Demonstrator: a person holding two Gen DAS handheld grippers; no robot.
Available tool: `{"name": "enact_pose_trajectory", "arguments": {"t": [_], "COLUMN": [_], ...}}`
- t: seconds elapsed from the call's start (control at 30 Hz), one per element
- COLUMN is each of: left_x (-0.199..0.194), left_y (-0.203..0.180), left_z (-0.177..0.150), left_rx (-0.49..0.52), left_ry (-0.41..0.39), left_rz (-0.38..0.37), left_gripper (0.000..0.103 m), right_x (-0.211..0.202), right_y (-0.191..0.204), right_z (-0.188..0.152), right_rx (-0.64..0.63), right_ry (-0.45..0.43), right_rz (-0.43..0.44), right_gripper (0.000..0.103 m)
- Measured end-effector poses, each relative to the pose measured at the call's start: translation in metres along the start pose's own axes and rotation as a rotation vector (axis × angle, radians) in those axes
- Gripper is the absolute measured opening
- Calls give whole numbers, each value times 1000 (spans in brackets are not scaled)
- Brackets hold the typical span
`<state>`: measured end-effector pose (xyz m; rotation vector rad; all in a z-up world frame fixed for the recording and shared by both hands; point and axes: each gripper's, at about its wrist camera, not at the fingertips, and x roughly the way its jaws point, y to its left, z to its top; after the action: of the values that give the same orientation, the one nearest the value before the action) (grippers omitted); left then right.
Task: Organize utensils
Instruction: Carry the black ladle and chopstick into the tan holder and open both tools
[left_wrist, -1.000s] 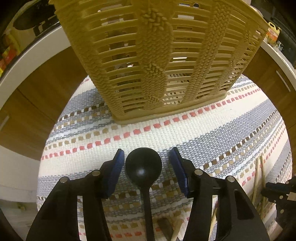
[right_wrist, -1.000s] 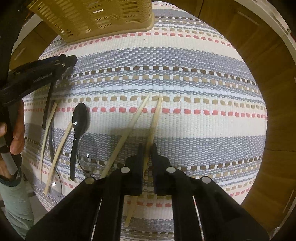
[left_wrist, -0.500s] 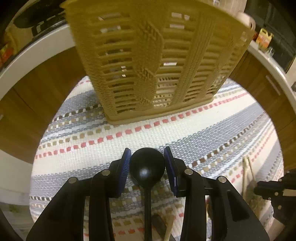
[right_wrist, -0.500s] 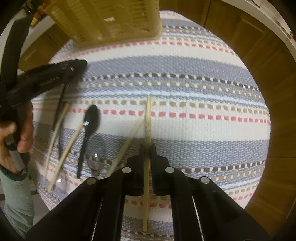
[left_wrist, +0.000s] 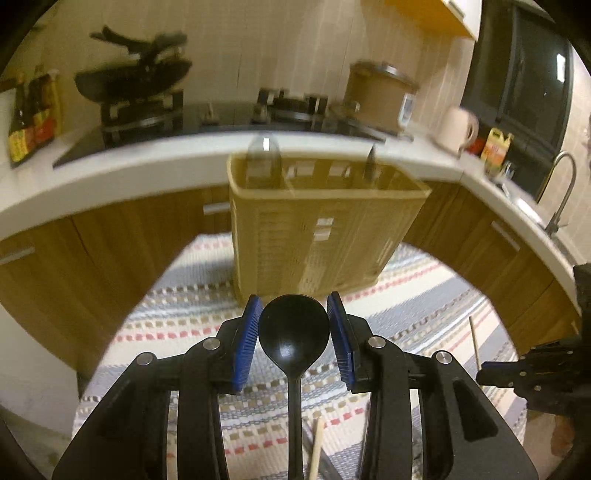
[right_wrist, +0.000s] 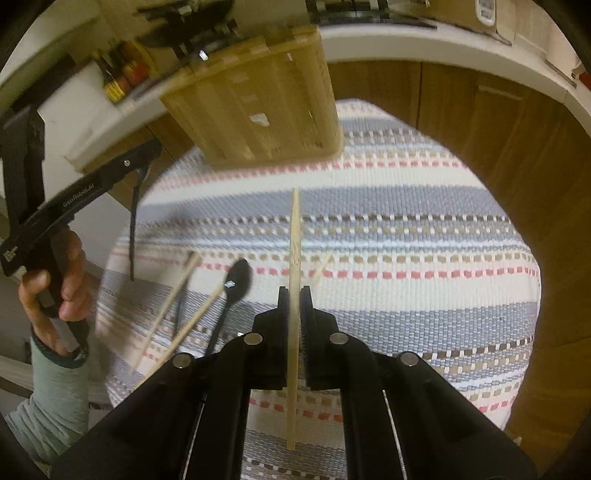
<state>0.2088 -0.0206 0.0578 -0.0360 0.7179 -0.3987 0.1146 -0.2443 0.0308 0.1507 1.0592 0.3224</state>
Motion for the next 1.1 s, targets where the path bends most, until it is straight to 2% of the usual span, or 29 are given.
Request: {"name": "enact_pose_trajectory", "arguments": {"t": [0.3, 0.4, 0.57, 0.77, 1.0, 1.1], "left_x": [-40, -55, -67, -71, -48, -33], "left_y": [-15, -18, -15, -3, 16, 22], "left_z": [9, 18, 42, 76, 112, 123], "left_rx": [6, 7, -10, -48, -115, -129], "left_ry": [-147, -211, -302, -414, -466, -477], "left_rz": [-19, -12, -26, -43, -83, -89], "left_gripper": [35, 35, 35, 35, 35, 35], "right_x": [-47, -56, -77, -85, -86, -82], "right_y": [12, 18, 28, 46, 59, 57], "right_z": [-6, 1, 29, 79, 144, 164], "right_rx": [-49, -58, -73, -119, -157, -143], "right_ry": [-198, -255, -383, -509, -665, -707], "right_rz": [89, 90, 89, 80, -31, -67], "right_gripper": [5, 5, 5, 5, 5, 5]}}
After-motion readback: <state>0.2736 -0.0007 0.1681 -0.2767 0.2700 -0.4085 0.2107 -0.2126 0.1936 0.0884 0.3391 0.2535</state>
